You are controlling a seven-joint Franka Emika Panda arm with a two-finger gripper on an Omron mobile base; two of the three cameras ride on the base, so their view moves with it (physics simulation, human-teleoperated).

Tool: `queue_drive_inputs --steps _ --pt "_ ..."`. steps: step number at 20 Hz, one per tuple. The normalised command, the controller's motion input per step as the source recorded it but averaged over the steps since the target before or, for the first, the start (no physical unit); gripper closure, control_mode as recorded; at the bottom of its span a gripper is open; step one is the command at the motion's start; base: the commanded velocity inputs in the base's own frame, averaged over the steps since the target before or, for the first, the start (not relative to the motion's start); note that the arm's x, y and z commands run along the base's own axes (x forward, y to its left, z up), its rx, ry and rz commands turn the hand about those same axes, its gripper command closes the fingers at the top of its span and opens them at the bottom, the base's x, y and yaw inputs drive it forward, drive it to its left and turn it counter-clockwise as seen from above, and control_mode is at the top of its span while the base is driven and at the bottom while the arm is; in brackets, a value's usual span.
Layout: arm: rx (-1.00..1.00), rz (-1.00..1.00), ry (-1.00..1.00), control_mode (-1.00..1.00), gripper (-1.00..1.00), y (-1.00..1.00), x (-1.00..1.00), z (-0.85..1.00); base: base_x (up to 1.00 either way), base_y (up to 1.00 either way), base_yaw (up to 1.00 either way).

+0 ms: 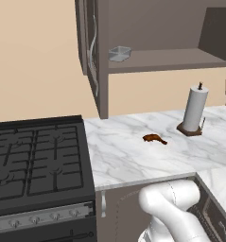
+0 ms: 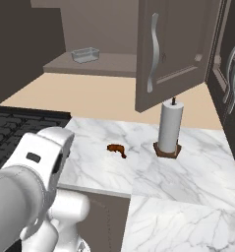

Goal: Retrieve the tupperware from the cabinet, then place the raw meat into the tupperware to avoid contamination.

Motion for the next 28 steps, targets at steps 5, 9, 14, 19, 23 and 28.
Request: queue_drive_inputs --steps 5,9,14,19,23,28 --pt "-0.23 -0.05 -0.08 -1.00 -1.00 0.74 0.00 0.20 0.00 0.00 0.00" --pt "-0.24 -0.07 -0.11 -1.00 -1.00 0.69 0.07 0.18 0.00 0.00 0.00" --pt "-0.24 -0.13 -0.10 -1.00 -1.00 0.33 0.35 0.04 0.00 0.00 0.00" --pt "-0.17 -0.13 -0.06 -1.00 -1.00 -0.05 0.46 0.00 0.00 0.00 0.00" --pt "-0.09 -0.04 -0.08 -1.00 -1.00 -0.29 0.44 0.00 0.00 0.00 0.00" --pt "-0.03 -0.03 -0.08 -1.00 -1.00 -0.24 0.54 0.00 0.00 0.00 0.00"
